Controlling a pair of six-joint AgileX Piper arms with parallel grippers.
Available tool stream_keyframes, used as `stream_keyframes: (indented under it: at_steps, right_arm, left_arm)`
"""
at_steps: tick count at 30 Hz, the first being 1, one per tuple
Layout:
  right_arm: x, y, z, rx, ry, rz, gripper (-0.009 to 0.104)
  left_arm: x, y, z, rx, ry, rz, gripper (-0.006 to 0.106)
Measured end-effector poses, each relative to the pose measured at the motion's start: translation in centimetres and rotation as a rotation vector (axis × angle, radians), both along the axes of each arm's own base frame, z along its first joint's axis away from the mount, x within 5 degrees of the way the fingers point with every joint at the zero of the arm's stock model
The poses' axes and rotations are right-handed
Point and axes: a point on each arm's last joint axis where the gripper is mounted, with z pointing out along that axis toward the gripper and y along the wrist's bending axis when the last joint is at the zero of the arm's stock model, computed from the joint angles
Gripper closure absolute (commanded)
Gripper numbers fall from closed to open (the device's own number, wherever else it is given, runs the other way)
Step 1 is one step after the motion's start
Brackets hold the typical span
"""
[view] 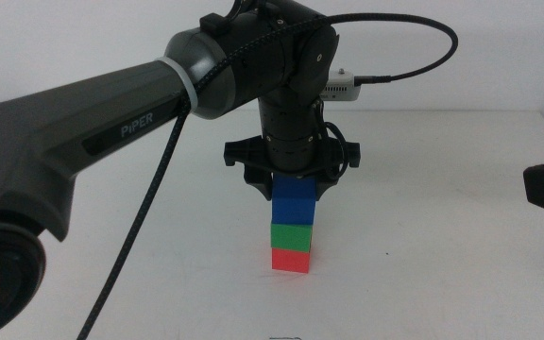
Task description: Stack red cubes first, then green, then blue cubes in a specific spot.
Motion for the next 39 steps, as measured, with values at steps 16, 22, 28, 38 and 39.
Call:
stream_keyframes:
  at_steps: [16,22,28,38,39]
  right_arm:
    - [0.0,0.0,0.0,0.0,0.0,0.0,0.001]
    - [0.0,0.0,0.0,0.0,0.0,0.0,0.001]
    - [0.0,0.0,0.0,0.0,0.0,0.0,0.001]
    - [0.0,0.0,0.0,0.0,0.0,0.0,0.001]
    - [0.0,0.0,0.0,0.0,0.0,0.0,0.001]
  left_arm:
    - [-2.6,2.8,7.8,-0.053,-0.183,-0.188,0.007]
    - [-6.1,9.6,16.2,-0.091,-0.407,-0.246,0.007]
    - [-10.9,17.7,19.4,-0.047,-0.518,-0.177,0.008]
    - [-16.6,22.4,20.4,-0.007,-0.61,-0.134,0.008]
    - [-16.7,22.4,20.4,-0.004,-0.612,-0.143,0.008]
